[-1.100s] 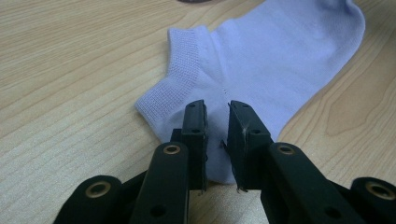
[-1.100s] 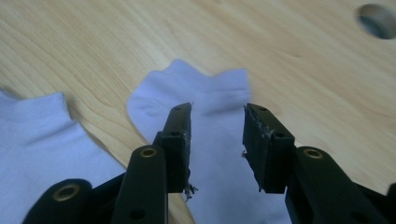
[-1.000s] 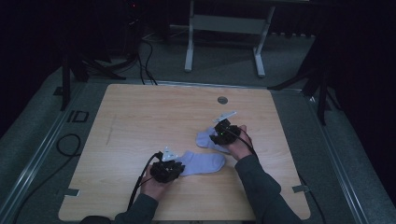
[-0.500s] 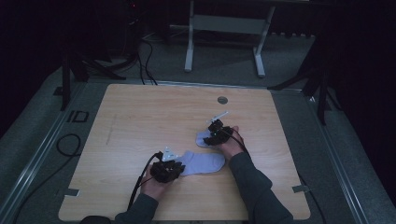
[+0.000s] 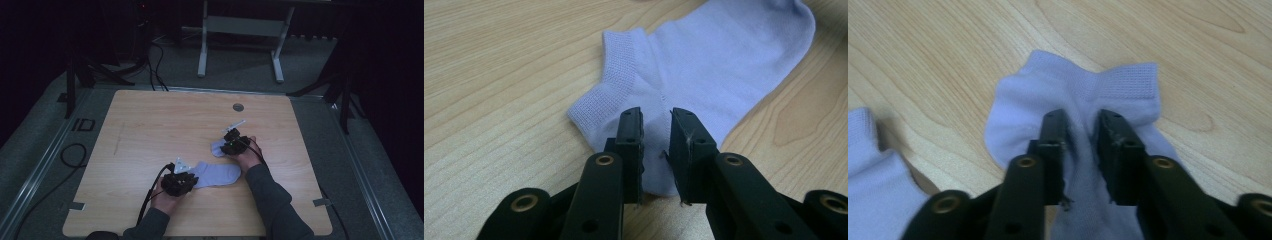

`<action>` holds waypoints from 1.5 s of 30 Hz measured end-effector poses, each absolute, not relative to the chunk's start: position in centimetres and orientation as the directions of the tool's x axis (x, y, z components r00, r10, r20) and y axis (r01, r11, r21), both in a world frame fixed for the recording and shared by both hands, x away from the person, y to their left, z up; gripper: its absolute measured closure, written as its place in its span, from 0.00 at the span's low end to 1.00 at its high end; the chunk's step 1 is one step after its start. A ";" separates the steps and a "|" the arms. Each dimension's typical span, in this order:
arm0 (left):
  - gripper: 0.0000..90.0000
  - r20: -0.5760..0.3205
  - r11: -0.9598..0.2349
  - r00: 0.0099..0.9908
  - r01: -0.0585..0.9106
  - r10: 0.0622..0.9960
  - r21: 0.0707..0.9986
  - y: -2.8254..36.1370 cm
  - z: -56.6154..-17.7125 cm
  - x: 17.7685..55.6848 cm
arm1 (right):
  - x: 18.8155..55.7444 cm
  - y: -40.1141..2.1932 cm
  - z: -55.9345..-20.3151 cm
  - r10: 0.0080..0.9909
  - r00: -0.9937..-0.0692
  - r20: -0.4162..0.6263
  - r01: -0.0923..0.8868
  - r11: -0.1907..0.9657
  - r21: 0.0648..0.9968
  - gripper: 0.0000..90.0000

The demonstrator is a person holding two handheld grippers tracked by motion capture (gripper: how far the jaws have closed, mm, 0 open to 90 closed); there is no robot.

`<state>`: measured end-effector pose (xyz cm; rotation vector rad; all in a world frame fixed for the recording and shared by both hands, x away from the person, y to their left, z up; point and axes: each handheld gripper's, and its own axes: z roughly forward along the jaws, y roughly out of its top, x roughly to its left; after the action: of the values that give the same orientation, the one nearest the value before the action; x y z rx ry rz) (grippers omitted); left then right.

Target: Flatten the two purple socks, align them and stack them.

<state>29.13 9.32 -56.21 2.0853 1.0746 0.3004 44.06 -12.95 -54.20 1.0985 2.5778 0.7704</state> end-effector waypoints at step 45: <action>0.83 -0.127 -0.322 0.587 0.597 0.799 0.735 10.5 -55.2 28.8 | 40.0 -16.5 -48.1 0.718 -0.695 -0.047 0.490 0.520 0.700 0.95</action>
<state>28.79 10.47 -55.24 2.0421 1.1074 0.3331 40.05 -16.52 -48.10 1.0041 2.4342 0.9668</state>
